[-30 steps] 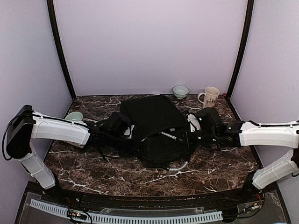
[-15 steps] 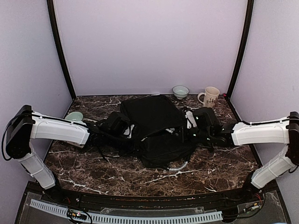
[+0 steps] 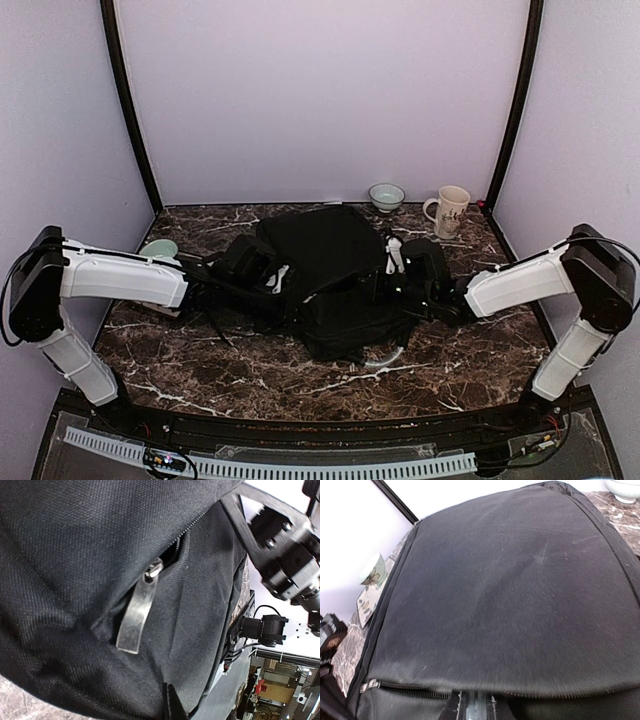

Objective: Pack the student bag
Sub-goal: Place the pen in the second largest pocket of the bag.

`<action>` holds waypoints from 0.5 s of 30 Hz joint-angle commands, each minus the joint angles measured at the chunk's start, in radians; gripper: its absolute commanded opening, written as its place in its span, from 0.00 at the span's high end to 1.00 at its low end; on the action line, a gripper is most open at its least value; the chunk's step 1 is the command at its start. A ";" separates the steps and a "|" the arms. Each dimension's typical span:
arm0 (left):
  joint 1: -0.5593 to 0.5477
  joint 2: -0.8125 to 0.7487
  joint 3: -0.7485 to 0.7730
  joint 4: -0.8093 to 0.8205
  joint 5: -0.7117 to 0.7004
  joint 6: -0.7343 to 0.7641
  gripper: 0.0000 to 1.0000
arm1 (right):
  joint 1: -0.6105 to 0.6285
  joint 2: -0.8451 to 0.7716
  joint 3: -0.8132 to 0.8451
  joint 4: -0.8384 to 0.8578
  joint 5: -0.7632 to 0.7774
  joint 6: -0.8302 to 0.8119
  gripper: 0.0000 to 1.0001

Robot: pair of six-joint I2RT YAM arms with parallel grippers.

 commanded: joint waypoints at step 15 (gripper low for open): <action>-0.009 -0.044 0.191 -0.101 0.122 0.069 0.98 | -0.017 0.025 0.071 0.146 -0.065 -0.124 0.60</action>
